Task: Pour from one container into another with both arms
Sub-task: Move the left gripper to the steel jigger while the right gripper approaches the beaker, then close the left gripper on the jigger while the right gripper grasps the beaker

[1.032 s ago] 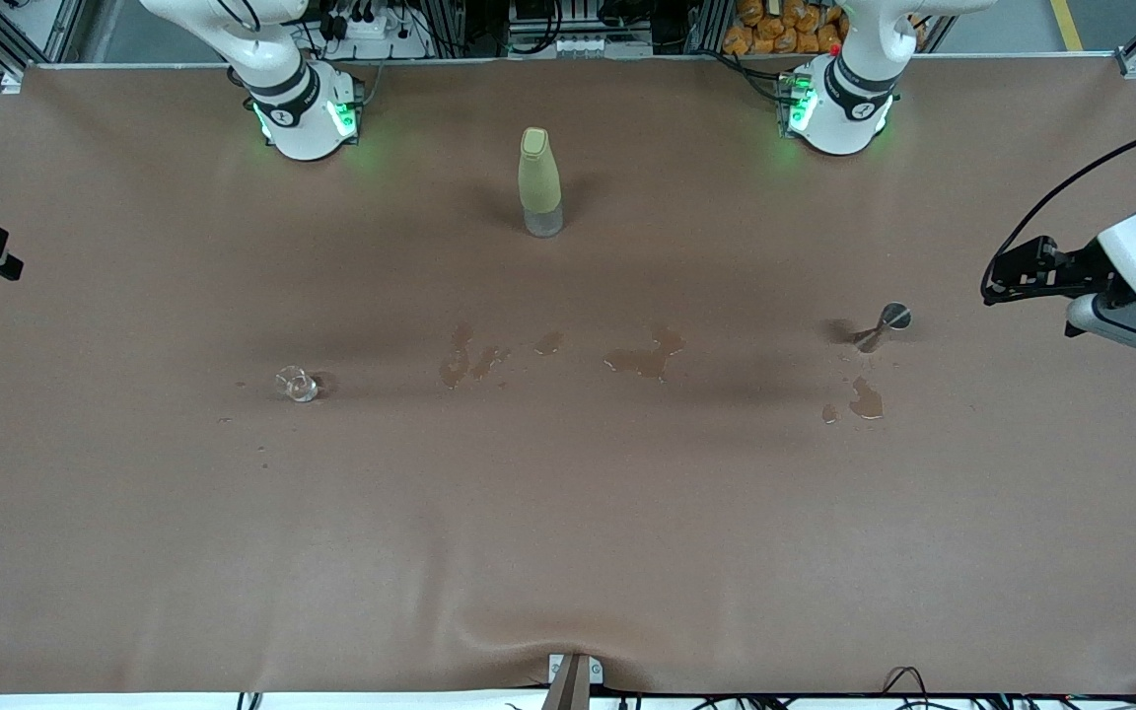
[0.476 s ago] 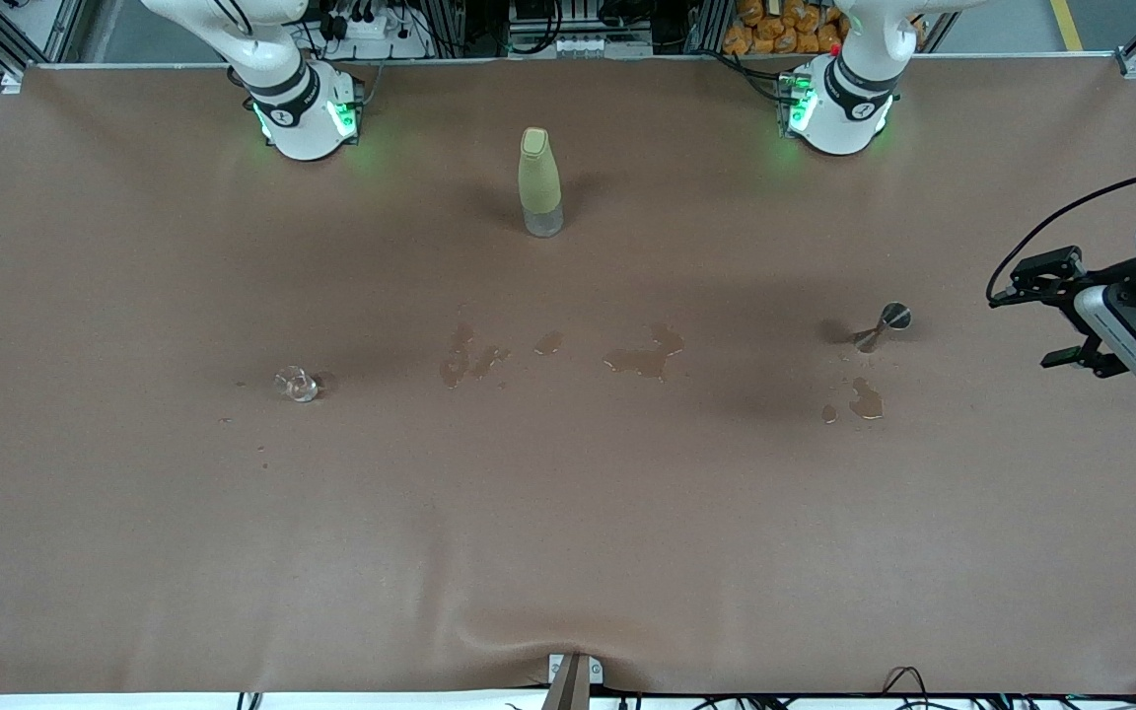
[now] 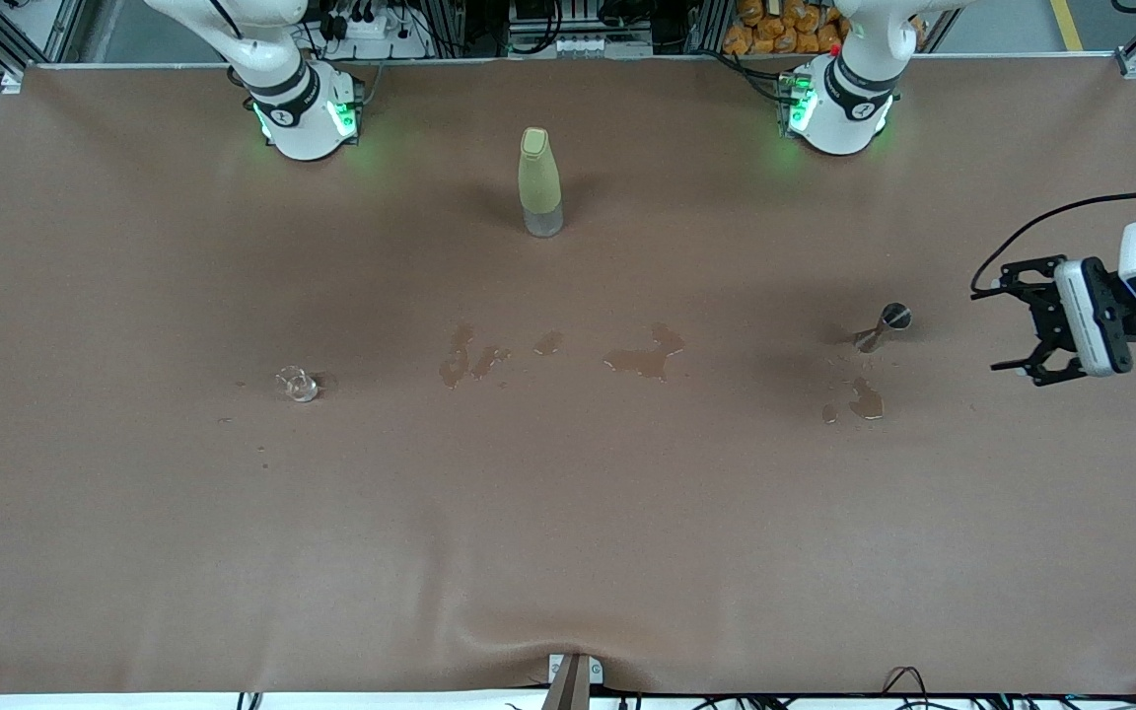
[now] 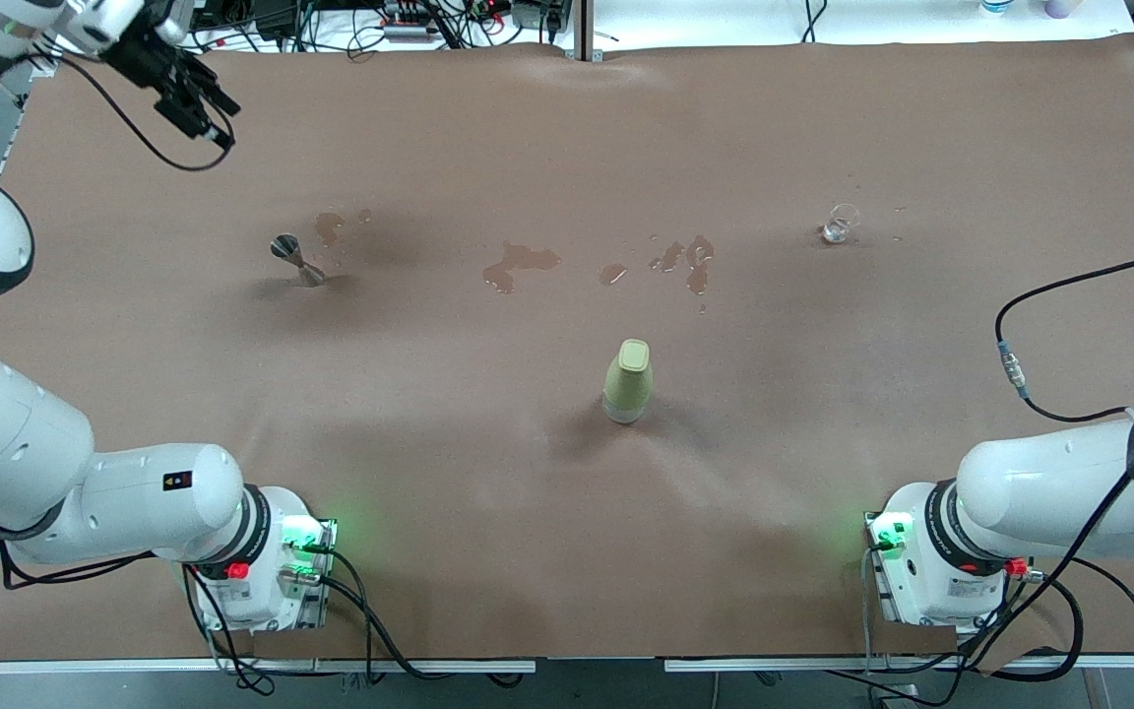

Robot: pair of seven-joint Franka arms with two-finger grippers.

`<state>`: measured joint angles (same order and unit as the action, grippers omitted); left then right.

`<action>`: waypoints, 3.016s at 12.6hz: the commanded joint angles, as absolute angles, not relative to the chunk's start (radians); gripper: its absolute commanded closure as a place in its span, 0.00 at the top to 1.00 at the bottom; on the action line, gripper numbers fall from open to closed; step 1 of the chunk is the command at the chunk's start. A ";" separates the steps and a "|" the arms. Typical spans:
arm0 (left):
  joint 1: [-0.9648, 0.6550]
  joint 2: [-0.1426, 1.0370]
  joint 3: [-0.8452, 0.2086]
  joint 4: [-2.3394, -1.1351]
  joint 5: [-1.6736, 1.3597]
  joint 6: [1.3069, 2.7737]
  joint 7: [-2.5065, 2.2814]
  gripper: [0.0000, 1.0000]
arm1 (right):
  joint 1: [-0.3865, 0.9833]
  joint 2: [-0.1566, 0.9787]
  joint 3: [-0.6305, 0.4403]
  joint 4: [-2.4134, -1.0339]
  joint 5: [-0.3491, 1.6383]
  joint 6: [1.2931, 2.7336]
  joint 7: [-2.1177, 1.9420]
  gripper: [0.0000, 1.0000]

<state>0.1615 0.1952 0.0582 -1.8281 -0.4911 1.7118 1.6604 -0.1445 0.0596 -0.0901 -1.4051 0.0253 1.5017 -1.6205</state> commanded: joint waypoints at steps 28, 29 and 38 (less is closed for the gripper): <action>0.319 0.572 0.035 -1.993 -0.762 1.787 2.461 0.78 | -0.241 0.741 -0.265 -1.802 1.103 1.560 -2.867 1.00; 0.319 0.572 0.028 -1.994 -0.767 1.787 2.461 0.78 | -0.241 0.764 -0.265 -1.802 1.124 1.546 -2.902 1.00; 0.318 0.581 0.017 -2.008 -0.787 1.816 2.461 0.65 | -0.215 0.911 -0.255 -1.802 1.268 1.539 -3.079 1.00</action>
